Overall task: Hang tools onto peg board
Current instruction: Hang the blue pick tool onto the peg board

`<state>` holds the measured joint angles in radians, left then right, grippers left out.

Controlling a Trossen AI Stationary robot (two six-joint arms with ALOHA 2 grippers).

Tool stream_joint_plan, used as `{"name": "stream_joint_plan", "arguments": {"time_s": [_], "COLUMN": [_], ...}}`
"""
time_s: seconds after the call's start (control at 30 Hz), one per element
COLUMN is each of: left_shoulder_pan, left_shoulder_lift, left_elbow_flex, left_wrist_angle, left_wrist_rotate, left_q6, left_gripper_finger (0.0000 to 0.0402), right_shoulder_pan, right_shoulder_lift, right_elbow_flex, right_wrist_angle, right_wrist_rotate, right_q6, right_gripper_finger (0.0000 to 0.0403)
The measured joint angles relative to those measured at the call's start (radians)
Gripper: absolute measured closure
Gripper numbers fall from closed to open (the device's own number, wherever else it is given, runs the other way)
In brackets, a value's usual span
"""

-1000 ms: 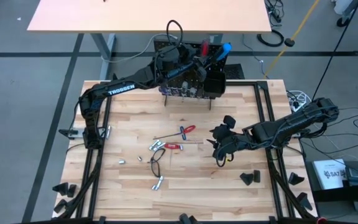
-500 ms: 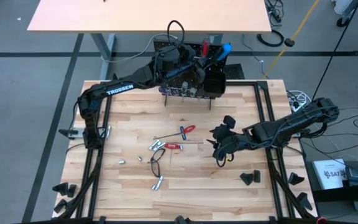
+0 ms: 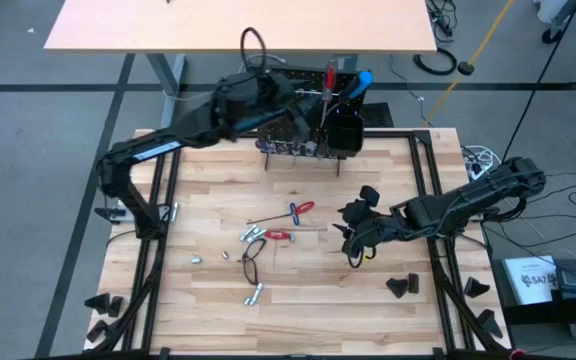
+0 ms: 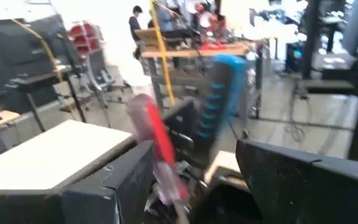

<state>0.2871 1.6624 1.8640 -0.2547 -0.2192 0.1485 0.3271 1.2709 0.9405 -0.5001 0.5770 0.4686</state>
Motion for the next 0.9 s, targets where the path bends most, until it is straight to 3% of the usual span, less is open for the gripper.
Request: {"name": "stream_joint_plan", "arguments": {"time_s": [0.23, 0.43, 0.53, 0.67, 0.77, 0.9], "left_shoulder_pan": [-0.111, -0.278, -0.360, -0.444, -0.458, -0.426], "left_shoulder_lift": [-0.155, -0.327, -0.427, -0.527, -0.541, -0.497], "left_elbow_flex": [-0.104, -0.438, -0.646, -0.941, -1.127, -1.253], "left_wrist_angle": [-0.277, -0.275, -0.199, 0.035, 0.229, 0.296], "left_wrist_rotate": [0.137, 0.076, 0.009, -0.014, -0.021, -0.038], "left_q6": [-0.054, -0.177, -0.279, -0.397, -0.479, -0.480], "left_gripper_finger": [0.0166, 0.0166, 0.0166, 0.0166, 0.0166, 0.0166], "right_shoulder_pan": [-0.001, -0.020, -0.036, -0.065, -0.088, -0.120], "right_shoulder_lift": [0.059, 0.153, 0.193, 0.236, 0.262, 0.291], "right_elbow_flex": [0.000, 0.000, 0.000, 0.000, 0.000, 0.001], "right_wrist_angle": [0.014, 0.140, 0.249, 0.375, 0.407, 0.401], "right_wrist_rotate": [0.004, -0.008, -0.061, -0.136, -0.135, -0.133], "right_q6": [-0.008, -0.066, -0.114, -0.135, -0.076, -0.027], "right_gripper_finger": [0.0218, 0.0218, 0.0218, 0.0218, 0.0218, 0.0218]}}
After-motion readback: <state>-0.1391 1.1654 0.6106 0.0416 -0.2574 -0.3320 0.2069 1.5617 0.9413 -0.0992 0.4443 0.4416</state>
